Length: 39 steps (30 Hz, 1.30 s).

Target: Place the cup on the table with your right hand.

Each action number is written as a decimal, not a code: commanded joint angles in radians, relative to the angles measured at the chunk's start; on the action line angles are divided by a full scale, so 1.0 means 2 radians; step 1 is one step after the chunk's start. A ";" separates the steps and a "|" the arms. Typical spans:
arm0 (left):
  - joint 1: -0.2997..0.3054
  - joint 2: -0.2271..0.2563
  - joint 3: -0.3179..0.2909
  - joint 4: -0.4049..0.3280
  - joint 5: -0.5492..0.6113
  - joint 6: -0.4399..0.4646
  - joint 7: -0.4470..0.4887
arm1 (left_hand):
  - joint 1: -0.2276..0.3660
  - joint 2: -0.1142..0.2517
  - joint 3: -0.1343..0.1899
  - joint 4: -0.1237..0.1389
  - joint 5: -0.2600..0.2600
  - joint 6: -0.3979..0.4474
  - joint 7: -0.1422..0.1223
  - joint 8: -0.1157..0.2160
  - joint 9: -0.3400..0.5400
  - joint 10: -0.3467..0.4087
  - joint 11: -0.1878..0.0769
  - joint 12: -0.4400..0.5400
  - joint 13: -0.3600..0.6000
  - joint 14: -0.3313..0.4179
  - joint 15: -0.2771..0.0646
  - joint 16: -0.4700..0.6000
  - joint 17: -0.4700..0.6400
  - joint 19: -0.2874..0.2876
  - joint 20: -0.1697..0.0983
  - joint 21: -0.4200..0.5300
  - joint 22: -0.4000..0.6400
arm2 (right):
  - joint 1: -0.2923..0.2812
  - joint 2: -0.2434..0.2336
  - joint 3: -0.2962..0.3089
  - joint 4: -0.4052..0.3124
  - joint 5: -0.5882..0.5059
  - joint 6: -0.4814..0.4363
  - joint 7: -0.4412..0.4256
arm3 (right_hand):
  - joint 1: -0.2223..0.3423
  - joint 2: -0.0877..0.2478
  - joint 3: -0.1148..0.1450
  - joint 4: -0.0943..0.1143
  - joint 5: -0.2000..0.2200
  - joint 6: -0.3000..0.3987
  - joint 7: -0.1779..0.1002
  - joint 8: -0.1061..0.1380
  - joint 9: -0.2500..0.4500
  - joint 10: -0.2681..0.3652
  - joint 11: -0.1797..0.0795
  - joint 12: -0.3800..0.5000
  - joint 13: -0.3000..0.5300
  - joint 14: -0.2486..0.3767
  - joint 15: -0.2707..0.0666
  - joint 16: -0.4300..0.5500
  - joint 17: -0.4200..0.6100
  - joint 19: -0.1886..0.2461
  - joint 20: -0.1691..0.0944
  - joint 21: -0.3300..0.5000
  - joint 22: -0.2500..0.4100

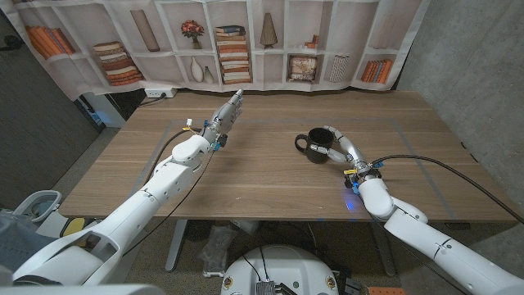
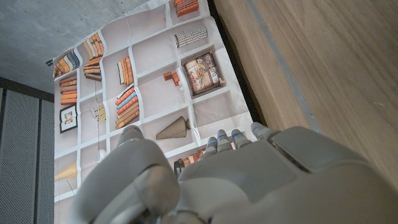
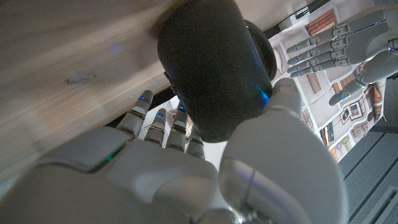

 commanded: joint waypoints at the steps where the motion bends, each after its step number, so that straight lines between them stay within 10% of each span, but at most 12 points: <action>1: -0.006 -0.004 0.001 0.012 -0.001 -0.006 -0.006 | 0.004 0.003 -0.003 0.001 0.000 0.001 -0.001 0.001 0.001 -0.003 -0.003 0.002 0.002 -0.012 -0.001 0.002 0.001 -0.022 -0.008 0.002 0.002 | -0.002 0.014 -0.003 0.000 -0.016 -0.021 -0.032 | 0.023 0.020 0.004 -0.003 0.004 0.078 -0.028 0.013 0.005 0.030 -0.011 0.011 0.001 0.025 -0.008 0.005 0.001 0.014 -0.006 0.005 0.003; 16: -0.014 -0.008 0.004 0.023 -0.001 -0.004 -0.012 | 0.005 0.004 -0.004 0.001 0.000 0.001 -0.001 0.001 0.001 -0.002 -0.002 0.002 0.002 -0.012 0.000 0.002 0.001 -0.022 -0.008 0.002 0.002 | -0.001 0.024 -0.007 0.010 -0.017 -0.018 -0.051 | 0.053 0.033 0.011 -0.006 0.000 0.130 -0.029 0.029 0.010 0.087 -0.029 0.026 -0.001 0.071 -0.025 0.007 0.000 0.040 -0.022 0.009 0.003; 39: -0.010 -0.006 0.002 0.016 -0.002 -0.004 -0.008 | 0.006 0.005 -0.006 0.001 -0.001 0.002 -0.001 0.001 0.001 -0.001 -0.002 0.002 0.002 -0.012 0.000 0.002 0.001 -0.022 -0.007 0.002 0.002 | 0.007 0.001 0.000 -0.012 0.016 -0.010 0.005 | 0.059 0.039 0.011 -0.004 -0.005 0.136 -0.028 0.028 0.012 0.085 -0.035 0.021 -0.003 0.082 -0.029 0.004 0.001 0.047 -0.023 0.008 0.004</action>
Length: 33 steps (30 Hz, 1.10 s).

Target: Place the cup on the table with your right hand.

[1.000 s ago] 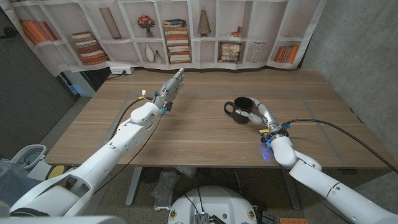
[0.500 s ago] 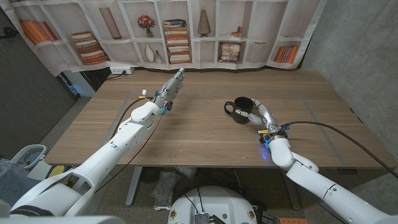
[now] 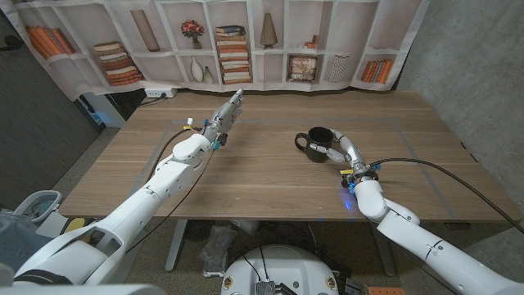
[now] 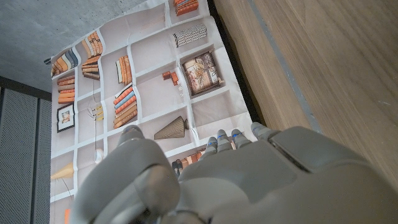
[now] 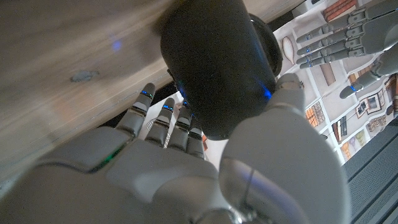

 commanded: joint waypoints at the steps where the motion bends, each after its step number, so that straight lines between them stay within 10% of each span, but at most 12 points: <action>1: 0.003 0.001 -0.002 -0.007 0.000 0.000 0.003 | 0.003 0.002 -0.002 0.000 -0.001 0.002 0.000 0.001 0.001 -0.001 -0.002 0.002 0.002 -0.012 0.000 0.002 0.001 -0.022 -0.008 0.002 0.002 | 0.003 -0.014 0.007 -0.015 0.021 0.006 0.033 | 0.047 0.052 0.004 0.004 -0.002 0.070 -0.067 0.000 0.002 0.019 -0.020 0.002 0.002 0.004 -0.001 -0.002 0.001 0.004 -0.001 0.001 0.001; 33: 0.016 0.008 -0.004 -0.026 -0.001 0.006 0.012 | 0.004 0.004 -0.005 0.001 -0.002 0.002 0.000 0.001 0.001 -0.001 -0.002 0.002 0.002 -0.012 0.000 0.002 0.001 -0.023 -0.007 0.003 0.002 | 0.000 -0.004 0.021 0.000 0.055 0.052 0.048 | 0.071 0.062 0.010 0.001 -0.011 0.086 -0.071 0.001 0.004 0.049 -0.032 0.006 0.000 0.030 -0.009 -0.002 0.001 0.023 -0.007 0.003 0.001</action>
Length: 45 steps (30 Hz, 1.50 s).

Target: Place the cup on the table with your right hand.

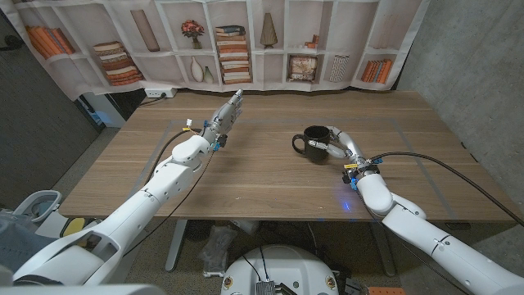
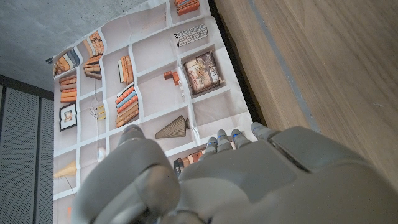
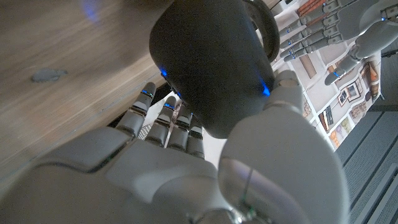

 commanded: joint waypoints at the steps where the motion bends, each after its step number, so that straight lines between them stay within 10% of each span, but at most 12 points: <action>1: 0.001 0.001 0.000 -0.004 0.001 0.003 0.002 | 0.002 0.002 -0.004 0.002 -0.002 0.002 0.000 0.001 0.001 -0.001 -0.002 0.002 0.002 -0.012 -0.001 0.002 0.001 -0.023 -0.007 0.003 0.002 | -0.001 0.007 0.007 0.011 0.013 0.019 0.002 | 0.067 0.058 0.008 0.003 -0.004 0.077 -0.066 0.006 0.001 0.045 -0.036 0.005 0.001 0.012 -0.003 0.001 0.001 0.011 -0.004 0.003 0.001; 45: -0.018 0.000 0.002 0.012 0.004 0.003 -0.008 | 0.003 0.004 -0.007 0.002 -0.003 0.003 0.000 0.001 0.001 -0.001 -0.002 0.002 0.002 -0.012 0.000 0.002 0.001 -0.023 -0.008 0.003 0.002 | -0.011 0.014 0.040 0.006 0.019 0.021 -0.031 | 0.085 0.066 0.011 0.004 -0.017 0.112 -0.067 0.014 0.006 0.081 -0.042 0.008 0.000 0.040 -0.019 -0.001 0.001 0.027 -0.014 0.003 0.002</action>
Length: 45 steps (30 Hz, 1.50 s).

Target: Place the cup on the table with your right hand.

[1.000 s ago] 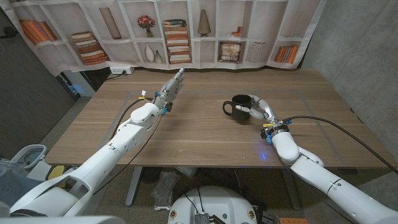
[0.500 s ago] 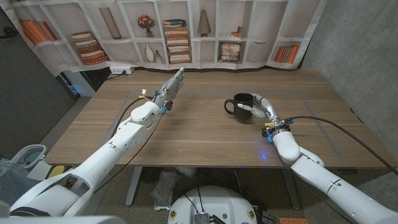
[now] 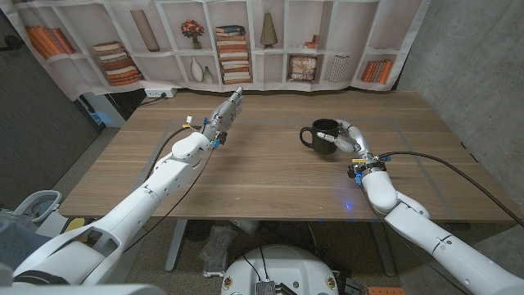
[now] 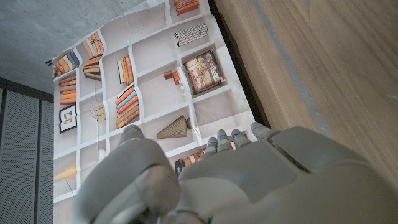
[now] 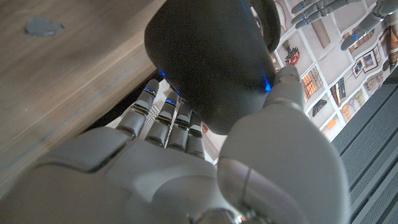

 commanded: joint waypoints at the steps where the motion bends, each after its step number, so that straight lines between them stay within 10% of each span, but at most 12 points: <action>1: -0.005 0.000 0.000 0.003 0.001 -0.001 -0.003 | 0.004 0.004 -0.003 0.002 -0.003 0.002 0.000 0.001 0.001 -0.002 -0.002 0.002 0.002 -0.012 0.000 0.002 0.001 -0.023 -0.008 0.003 0.002 | -0.004 0.002 0.009 -0.001 0.004 -0.001 -0.010 | 0.070 0.073 0.009 0.006 -0.001 0.087 -0.083 0.002 0.002 0.057 -0.054 0.001 0.003 0.006 -0.018 -0.001 0.001 0.005 0.001 0.001 0.002; 45: -0.016 -0.003 0.002 0.016 0.003 -0.004 -0.011 | 0.005 0.005 -0.006 0.002 -0.003 0.003 0.000 0.001 0.001 -0.001 -0.002 0.002 0.002 -0.012 0.000 0.002 0.001 -0.023 -0.008 0.003 0.002 | -0.032 0.005 0.045 -0.013 0.005 0.001 -0.055 | 0.076 0.078 0.009 0.009 -0.012 0.091 -0.083 -0.002 0.006 0.063 -0.066 -0.005 0.003 0.011 -0.022 -0.006 0.002 0.008 -0.002 -0.002 0.003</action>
